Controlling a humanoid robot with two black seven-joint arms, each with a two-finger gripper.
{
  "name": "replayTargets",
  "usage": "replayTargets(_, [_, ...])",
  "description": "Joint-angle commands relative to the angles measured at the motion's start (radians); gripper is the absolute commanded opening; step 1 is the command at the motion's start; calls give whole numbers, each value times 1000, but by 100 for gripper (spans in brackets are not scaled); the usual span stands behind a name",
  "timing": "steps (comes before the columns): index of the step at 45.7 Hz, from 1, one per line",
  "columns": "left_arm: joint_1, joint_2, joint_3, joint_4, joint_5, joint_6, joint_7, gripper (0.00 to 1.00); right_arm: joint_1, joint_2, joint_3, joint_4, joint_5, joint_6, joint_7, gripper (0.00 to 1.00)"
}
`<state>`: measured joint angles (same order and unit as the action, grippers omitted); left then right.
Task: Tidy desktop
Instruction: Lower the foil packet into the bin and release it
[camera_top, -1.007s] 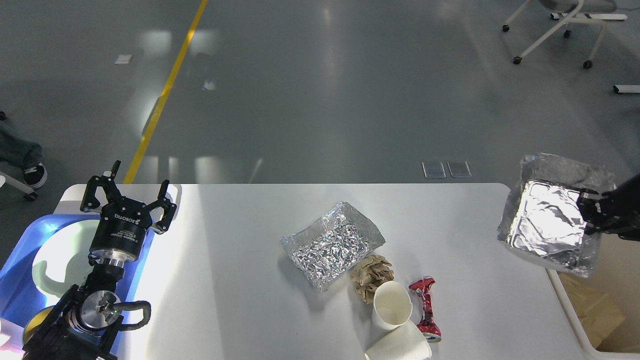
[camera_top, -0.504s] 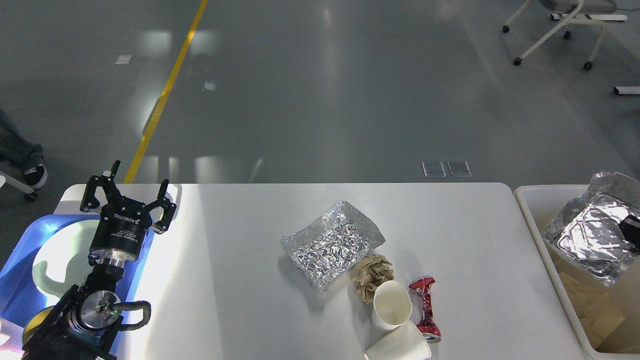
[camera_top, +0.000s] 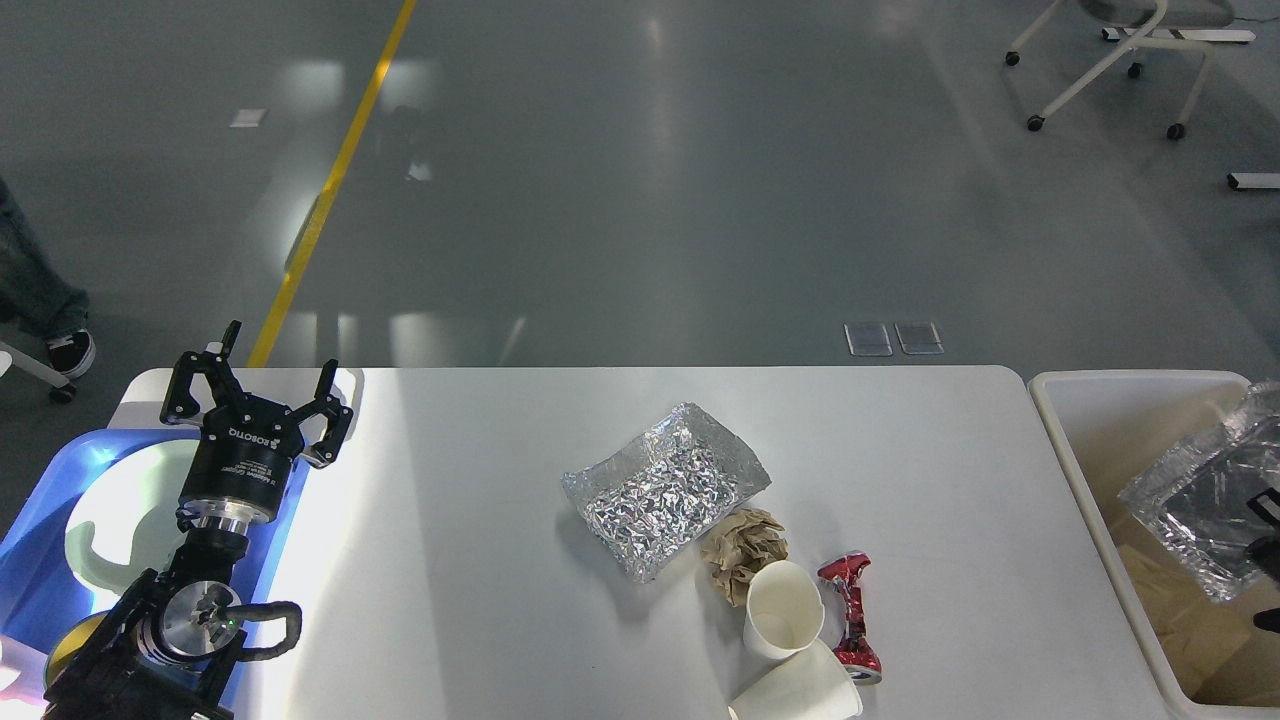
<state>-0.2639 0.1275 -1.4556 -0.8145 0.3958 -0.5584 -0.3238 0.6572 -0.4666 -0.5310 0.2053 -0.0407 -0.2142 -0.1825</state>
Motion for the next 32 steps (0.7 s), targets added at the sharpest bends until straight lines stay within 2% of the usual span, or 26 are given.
replayTargets(1, [0,0,0,0,0,0,0,97,-51,51,11,-38,1,-33,0,0])
replayTargets(20, [0,0,0,0,0,0,0,97,-99,121,25,-43,1,-48,-6,0])
replayTargets(32, [0,0,0,0,0,0,0,97,-105,124,17,-40,1,-43,-6,0])
